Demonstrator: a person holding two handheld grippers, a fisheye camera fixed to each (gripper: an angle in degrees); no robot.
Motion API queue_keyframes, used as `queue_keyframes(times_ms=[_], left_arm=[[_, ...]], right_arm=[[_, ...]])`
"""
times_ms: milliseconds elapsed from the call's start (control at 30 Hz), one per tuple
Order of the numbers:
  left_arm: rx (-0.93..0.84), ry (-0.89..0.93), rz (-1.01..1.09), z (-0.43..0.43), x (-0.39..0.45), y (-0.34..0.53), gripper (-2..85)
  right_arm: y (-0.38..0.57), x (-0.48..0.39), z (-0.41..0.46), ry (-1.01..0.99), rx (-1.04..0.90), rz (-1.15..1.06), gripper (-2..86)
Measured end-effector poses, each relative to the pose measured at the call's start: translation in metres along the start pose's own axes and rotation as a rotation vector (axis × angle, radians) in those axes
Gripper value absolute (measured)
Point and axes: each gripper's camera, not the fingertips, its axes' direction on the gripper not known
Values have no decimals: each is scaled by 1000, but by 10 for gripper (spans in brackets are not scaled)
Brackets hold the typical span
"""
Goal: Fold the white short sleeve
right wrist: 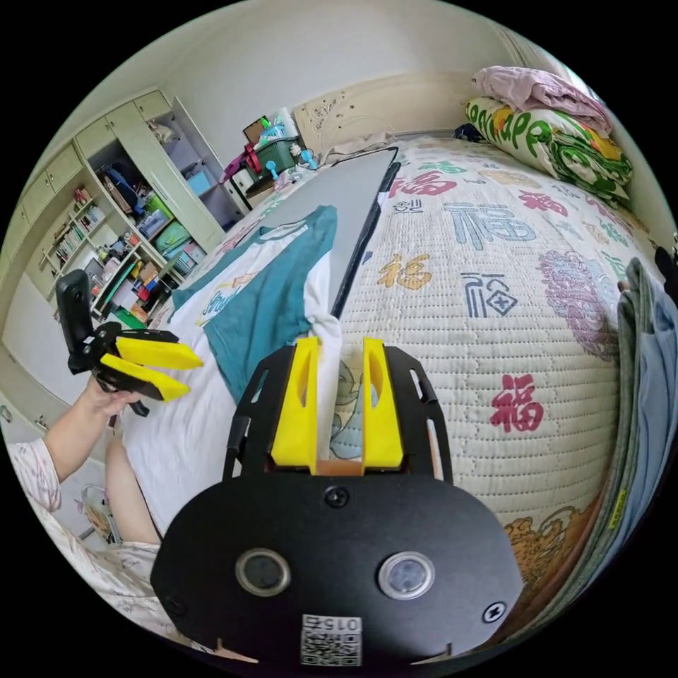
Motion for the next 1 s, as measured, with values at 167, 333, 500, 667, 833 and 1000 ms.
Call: queue_keyframes(times_ms=[167,333,500,667,833,1000], left_arm=[[-37,-47,40,35,18,-16,95],[-86,-115,80,49,30,-14,86],[-71,-153,92,45,37,-3,83],[-70,-148,84,36,33,6,82],[-20,-31,6,5,14,27,82],[133,-184,-268,-78,-45,89,87]], right_arm=[[1,33,35,-63,32,17,80],[15,79,66,-44,44,90,8],[33,124,88,-20,41,156,2],[52,147,110,22,37,139,5],[86,173,100,-3,54,118,27],[123,155,83,-52,53,-64,59]])
